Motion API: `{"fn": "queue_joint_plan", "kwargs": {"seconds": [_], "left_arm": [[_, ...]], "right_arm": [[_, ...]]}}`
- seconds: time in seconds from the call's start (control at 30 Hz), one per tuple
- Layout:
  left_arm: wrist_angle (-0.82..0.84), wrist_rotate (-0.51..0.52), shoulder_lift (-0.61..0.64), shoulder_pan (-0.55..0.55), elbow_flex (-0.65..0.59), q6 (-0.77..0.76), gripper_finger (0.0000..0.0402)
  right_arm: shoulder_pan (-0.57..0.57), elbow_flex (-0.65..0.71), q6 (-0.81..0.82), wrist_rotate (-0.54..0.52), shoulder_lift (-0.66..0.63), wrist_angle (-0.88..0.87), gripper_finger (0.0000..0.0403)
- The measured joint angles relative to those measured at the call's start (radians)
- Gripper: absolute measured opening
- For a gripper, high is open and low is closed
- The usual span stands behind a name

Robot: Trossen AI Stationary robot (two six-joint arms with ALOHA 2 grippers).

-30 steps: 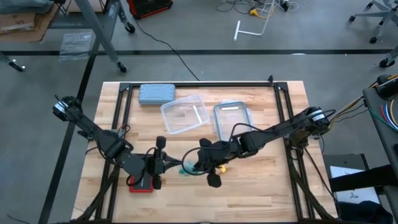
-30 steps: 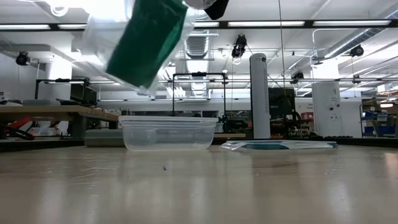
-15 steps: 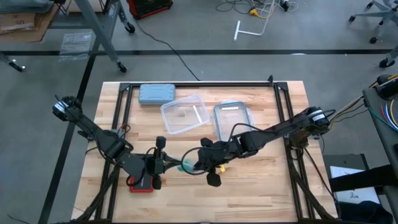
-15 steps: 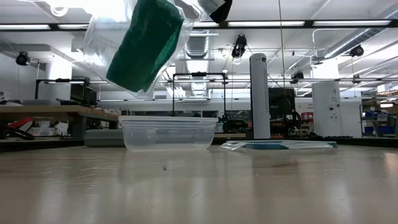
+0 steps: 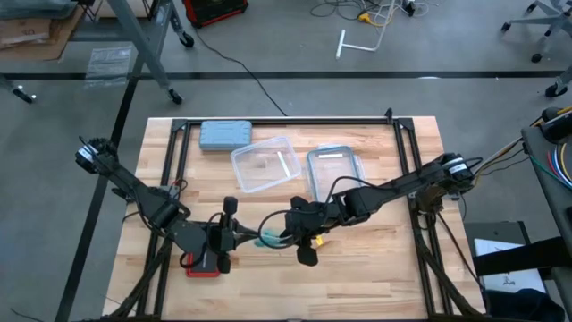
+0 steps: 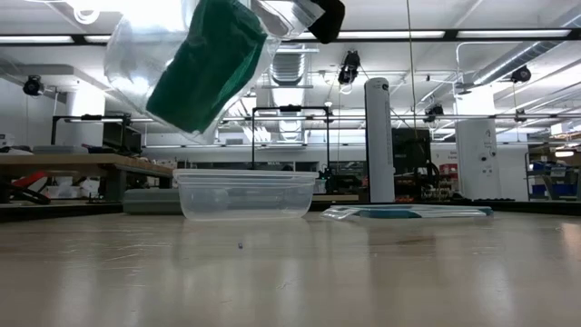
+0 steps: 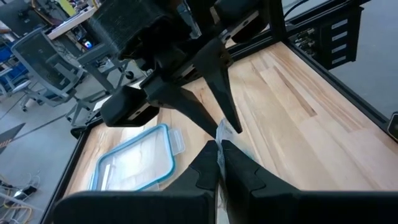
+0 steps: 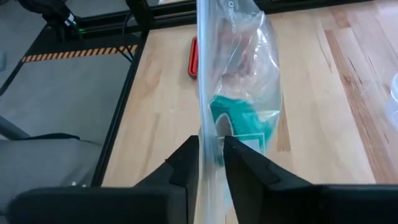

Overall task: Roll bandage
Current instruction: Close the transparent zip bag

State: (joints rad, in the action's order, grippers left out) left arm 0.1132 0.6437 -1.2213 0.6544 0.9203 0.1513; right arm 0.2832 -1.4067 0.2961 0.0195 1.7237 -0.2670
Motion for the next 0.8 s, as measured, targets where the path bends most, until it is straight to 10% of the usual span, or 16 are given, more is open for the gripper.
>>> {"fn": "queue_joint_plan", "kwargs": {"seconds": [0.2, 0.8], "left_arm": [[0.000, 0.000, 0.000, 0.000, 0.000, 0.000, 0.0000], [0.002, -0.001, 0.006, 0.004, 0.000, -0.003, 0.0000]], "right_arm": [[0.000, 0.000, -0.001, -0.018, 0.000, -0.008, 0.0010], [-0.002, 0.000, 0.031, -0.042, 0.000, -0.048, 0.0117]]}}
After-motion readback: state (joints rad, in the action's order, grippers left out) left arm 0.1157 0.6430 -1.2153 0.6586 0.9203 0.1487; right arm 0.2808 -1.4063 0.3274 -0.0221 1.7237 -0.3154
